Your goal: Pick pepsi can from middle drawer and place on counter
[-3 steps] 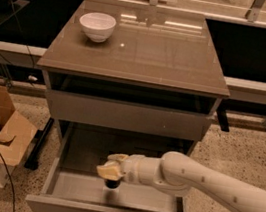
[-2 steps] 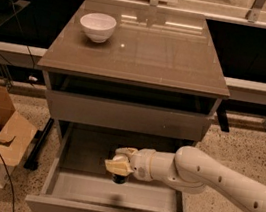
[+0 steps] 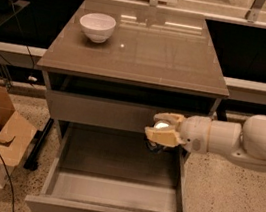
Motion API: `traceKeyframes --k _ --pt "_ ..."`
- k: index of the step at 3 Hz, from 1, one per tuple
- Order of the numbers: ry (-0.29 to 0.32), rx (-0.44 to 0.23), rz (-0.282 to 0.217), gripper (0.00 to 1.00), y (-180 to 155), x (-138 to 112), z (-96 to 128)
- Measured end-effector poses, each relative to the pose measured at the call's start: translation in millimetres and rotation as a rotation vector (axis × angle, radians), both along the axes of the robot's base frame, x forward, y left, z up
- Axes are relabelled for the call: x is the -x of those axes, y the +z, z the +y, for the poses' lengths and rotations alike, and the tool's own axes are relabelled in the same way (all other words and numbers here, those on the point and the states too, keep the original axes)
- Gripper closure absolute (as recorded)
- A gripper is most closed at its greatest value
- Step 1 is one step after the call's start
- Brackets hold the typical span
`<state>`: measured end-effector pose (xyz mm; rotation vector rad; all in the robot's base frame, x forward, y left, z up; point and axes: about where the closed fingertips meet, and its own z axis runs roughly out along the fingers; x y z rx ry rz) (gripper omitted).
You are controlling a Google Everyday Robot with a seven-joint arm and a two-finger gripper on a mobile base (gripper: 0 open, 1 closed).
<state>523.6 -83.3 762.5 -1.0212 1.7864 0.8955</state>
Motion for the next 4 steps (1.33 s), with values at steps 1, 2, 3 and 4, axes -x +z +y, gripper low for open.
traceKeyframes --k 1,2,3,4 --pt "0.02 0.049 -0.084 1.0 76 -20 -30" --pt "0.026 0.144 -0.141 1.0 135 -54 -45" --pt "0.018 0.145 -0.203 1.0 168 -73 -43" --pt "0.018 0.145 -0.203 1.0 168 -72 -43"
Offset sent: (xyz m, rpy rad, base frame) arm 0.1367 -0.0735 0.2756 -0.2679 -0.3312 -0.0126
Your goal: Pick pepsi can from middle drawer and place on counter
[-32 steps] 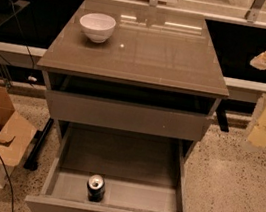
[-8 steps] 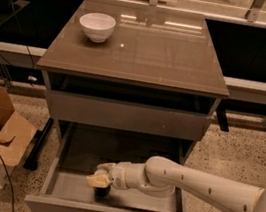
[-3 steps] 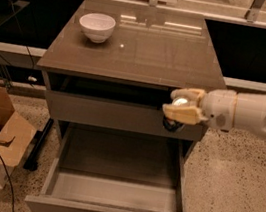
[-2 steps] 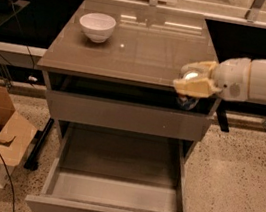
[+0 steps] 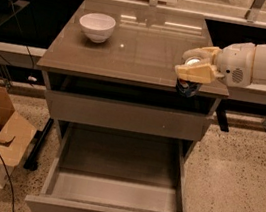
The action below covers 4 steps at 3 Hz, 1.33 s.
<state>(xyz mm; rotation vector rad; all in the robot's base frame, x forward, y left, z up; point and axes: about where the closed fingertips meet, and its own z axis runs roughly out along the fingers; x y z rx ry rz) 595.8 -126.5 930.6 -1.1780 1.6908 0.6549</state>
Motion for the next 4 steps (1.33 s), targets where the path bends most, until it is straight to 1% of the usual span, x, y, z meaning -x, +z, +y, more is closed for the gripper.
traceKeyframes --k 1,2,3,4 --pt "-0.038 0.042 -0.045 1.0 -5 -6 5" --pt "-0.052 0.091 -0.143 1.0 2 -34 12" --pt "-0.032 0.156 -0.217 1.0 6 -73 23" --pt "-0.009 0.17 -0.247 1.0 -4 -107 36"
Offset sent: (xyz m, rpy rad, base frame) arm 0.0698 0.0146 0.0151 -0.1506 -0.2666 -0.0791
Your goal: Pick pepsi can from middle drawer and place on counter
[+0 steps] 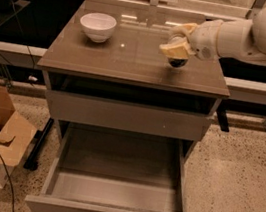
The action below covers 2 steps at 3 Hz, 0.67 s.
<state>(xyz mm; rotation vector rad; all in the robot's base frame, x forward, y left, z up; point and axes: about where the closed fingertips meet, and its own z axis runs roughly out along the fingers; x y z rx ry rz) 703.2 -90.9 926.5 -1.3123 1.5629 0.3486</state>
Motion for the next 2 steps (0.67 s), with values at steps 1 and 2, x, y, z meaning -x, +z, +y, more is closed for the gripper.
traceKeyframes --k 1,2 --pt "0.02 0.016 0.003 1.0 -22 -27 8" --pt "0.026 0.023 0.014 0.82 -32 -39 12"
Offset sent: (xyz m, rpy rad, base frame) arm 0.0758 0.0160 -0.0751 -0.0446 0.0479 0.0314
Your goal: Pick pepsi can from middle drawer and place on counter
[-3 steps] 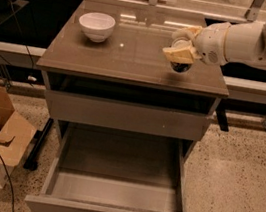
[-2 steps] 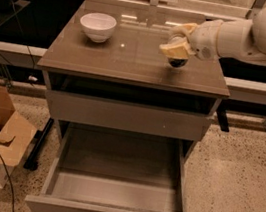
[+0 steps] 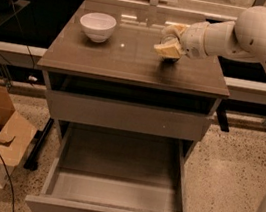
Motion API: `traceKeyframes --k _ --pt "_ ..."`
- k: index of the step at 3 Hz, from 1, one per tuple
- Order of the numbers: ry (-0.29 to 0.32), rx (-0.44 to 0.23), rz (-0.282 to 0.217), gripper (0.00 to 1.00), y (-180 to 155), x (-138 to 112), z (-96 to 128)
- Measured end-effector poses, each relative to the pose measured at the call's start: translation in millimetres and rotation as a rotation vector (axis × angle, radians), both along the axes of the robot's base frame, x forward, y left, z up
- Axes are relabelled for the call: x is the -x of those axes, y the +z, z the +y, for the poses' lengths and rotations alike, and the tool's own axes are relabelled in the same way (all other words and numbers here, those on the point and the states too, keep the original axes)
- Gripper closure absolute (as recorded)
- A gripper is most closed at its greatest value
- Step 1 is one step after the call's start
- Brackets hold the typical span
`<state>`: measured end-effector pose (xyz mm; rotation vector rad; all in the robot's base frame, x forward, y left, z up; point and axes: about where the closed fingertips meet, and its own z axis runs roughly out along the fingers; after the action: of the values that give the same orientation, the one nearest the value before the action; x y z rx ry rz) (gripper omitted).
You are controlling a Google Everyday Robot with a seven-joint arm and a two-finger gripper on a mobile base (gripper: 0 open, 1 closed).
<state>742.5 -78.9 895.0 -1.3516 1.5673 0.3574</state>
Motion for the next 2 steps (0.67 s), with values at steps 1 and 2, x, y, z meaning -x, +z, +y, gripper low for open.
traceKeyframes --k 1,2 --pt "0.0 0.0 0.0 0.59 2.3 0.0 0.9" --pt "0.0 -0.002 0.007 0.36 -3.0 -9.3 6.1"
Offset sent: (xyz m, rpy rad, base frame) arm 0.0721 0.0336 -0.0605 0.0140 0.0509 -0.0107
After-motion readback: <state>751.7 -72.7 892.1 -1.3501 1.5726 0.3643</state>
